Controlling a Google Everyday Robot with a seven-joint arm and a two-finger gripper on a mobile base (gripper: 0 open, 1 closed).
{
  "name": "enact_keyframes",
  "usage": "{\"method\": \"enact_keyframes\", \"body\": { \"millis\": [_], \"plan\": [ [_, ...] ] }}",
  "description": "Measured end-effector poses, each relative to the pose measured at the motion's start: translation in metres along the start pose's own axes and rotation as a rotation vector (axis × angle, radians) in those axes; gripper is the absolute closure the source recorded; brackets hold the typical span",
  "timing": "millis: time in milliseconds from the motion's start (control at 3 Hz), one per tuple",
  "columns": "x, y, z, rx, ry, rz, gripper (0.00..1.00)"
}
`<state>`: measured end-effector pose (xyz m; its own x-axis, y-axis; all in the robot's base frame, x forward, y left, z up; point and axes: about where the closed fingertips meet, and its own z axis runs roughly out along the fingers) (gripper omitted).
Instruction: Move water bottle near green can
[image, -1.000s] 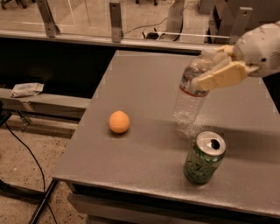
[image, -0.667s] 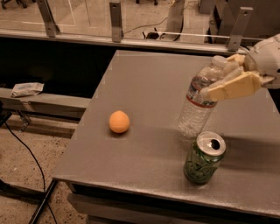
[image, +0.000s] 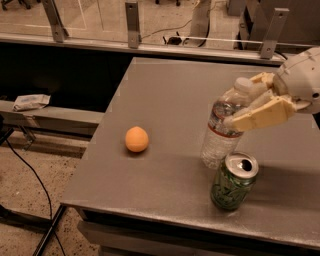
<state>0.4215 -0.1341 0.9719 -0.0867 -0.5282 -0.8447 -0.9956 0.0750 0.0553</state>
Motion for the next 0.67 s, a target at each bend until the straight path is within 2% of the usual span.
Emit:
{"method": "enact_keyframes", "body": {
  "millis": [667],
  "plan": [
    [0.0039,0.0092,0.0223,-0.013,-0.011,-0.046,0.29]
  ]
}}
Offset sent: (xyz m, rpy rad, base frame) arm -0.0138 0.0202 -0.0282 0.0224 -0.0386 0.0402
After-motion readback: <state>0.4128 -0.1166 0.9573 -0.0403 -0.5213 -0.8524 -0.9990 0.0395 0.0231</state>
